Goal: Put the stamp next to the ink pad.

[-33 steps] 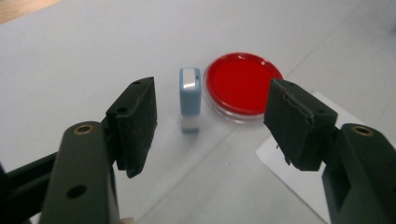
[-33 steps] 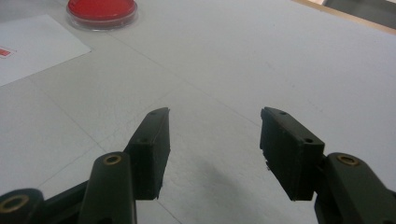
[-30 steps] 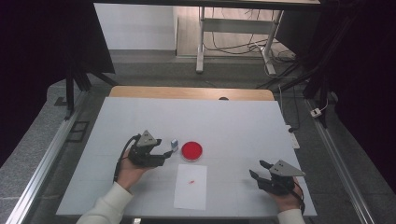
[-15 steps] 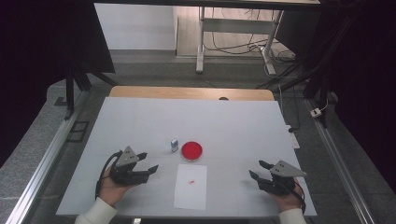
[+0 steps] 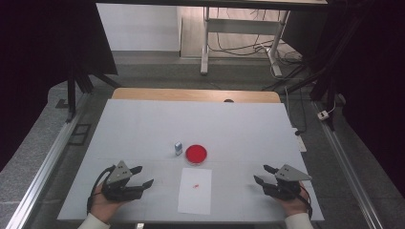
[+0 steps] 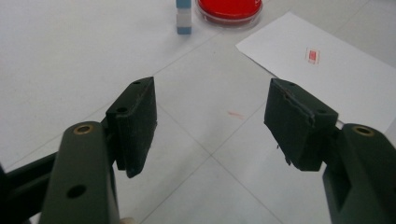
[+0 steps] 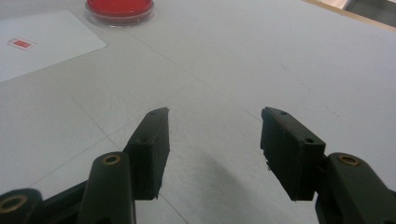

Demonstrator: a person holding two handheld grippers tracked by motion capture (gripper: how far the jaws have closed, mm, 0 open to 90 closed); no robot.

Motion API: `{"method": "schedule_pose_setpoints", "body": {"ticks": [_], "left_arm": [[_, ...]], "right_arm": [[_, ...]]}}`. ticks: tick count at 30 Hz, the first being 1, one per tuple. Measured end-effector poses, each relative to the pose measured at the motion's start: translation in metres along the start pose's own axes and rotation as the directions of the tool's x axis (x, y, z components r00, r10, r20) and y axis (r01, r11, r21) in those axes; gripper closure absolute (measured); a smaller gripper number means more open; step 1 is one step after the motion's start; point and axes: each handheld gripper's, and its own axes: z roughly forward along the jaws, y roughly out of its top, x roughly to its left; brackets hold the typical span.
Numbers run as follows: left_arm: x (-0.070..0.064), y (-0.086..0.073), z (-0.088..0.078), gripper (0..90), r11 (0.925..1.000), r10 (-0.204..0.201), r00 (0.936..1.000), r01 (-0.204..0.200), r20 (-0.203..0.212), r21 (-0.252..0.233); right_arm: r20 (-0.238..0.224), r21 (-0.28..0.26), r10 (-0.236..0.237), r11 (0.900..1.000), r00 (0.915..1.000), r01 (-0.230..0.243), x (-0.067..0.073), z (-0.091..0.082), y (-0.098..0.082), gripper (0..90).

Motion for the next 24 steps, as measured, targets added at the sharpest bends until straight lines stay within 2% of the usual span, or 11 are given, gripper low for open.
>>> {"method": "schedule_pose_setpoints", "body": {"ticks": [24], "left_arm": [[0.0014,0.0008,0.0041,34.8,1.0,0.002,1.0,-0.002,0.009,0.009]], "right_arm": [[-0.004,-0.002,-0.005,1.0,1.0,0.005,0.0006,0.0001,-0.0002,41.6]]}}
